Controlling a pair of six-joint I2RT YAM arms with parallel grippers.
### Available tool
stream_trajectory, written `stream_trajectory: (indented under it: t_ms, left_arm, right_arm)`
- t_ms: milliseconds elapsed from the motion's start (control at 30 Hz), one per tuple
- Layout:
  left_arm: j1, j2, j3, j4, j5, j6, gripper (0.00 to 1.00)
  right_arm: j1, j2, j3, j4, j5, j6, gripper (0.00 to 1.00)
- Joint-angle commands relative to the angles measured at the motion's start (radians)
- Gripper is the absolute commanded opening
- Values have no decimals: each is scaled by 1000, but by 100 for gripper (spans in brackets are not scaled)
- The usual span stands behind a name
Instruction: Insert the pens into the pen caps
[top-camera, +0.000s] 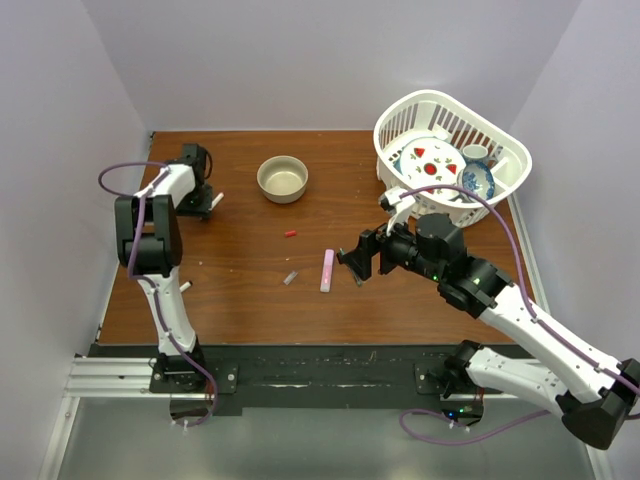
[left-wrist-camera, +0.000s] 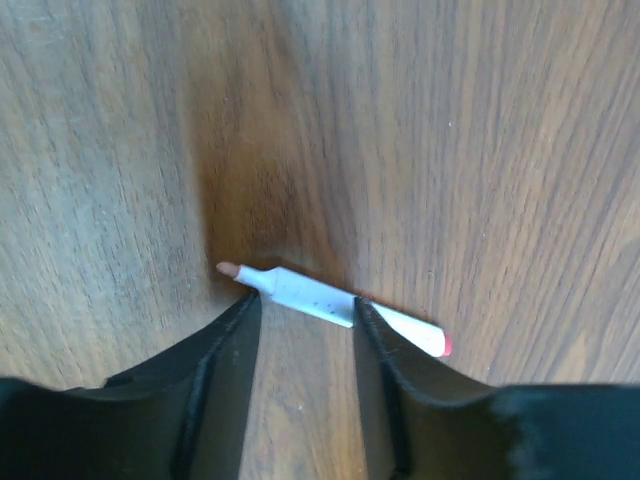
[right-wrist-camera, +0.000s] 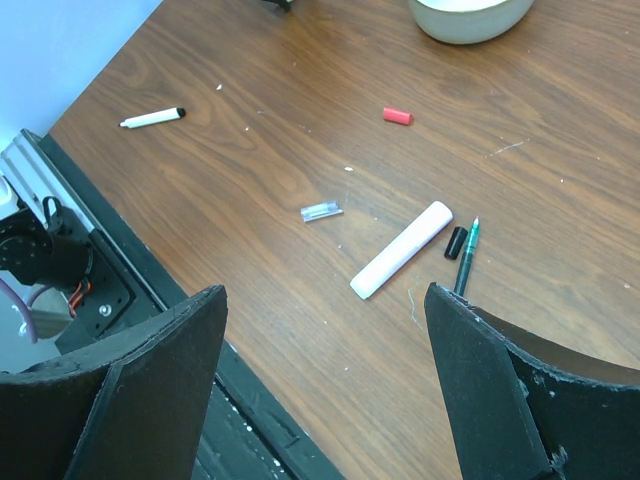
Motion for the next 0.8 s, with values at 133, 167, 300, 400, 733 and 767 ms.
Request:
stream_trajectory:
  t_ms: [133,167,300,400,733,767]
  left_arm:
    - [-4,7,-10,-77,-53,10,28]
    - [-4,-1,-24,-68,-62,24,26]
    - [-7,-61,-138,15,-65,119,13]
    - [-21,-120,-253,122,-50,217,1]
    - [-141,-367,-591,438,69,518,0]
    - [-154,-390,-609,461,96,554,0]
  right_arm:
    - [-1,-10,57,25,37,-11,84]
    - [1,-10,61,26,36,-9,84]
    - [-1,-15,58,35,23,6,84]
    - [-1,-7,44,57,8,26,84]
    - [-1,51,-34,155,-53,117,83]
    - [1,75,-42,164,-59,124,83]
